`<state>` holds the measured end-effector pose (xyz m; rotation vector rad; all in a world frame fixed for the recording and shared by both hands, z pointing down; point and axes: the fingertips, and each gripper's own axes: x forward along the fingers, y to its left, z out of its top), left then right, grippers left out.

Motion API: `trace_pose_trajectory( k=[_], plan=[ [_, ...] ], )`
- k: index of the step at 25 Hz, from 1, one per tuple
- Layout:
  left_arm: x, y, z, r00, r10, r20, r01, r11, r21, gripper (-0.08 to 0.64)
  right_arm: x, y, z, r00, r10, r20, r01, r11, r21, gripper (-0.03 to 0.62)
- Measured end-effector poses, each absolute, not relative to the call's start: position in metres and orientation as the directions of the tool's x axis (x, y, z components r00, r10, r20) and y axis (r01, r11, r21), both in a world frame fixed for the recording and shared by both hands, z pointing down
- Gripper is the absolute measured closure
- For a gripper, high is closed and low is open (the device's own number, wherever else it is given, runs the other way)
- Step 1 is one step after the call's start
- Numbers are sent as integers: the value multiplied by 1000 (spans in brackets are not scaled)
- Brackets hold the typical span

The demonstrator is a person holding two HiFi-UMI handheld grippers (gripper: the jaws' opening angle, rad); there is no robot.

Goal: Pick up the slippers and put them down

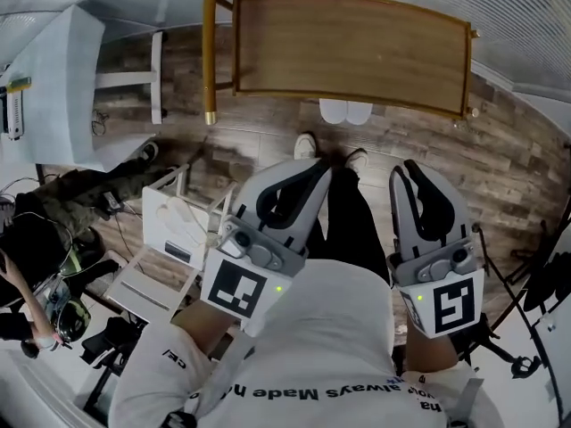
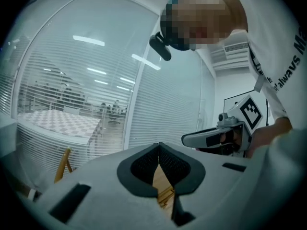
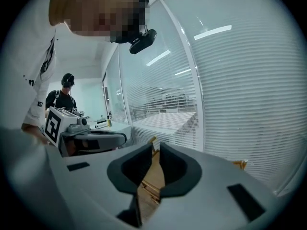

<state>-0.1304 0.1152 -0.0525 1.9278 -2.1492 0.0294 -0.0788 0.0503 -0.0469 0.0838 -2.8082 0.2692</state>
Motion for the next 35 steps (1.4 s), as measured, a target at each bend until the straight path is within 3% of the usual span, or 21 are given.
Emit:
trace_pose_trajectory(
  k=[6,16,35],
  plan=[
    [-128,120,18,-92,-966,243,-976,137,172,546,-76,61,26,-932,-23,362,-104,973,-205,538],
    [-115,128,136,-96,-963,252,-973,144,179,546,-65,68,143,-925,-56,376,-137,972,-192,537],
    [-150,100,306,-140,-971,195,-981,162,105,546,-99,36,331,-929,-67,364,-130,980,-152,526]
  ],
)
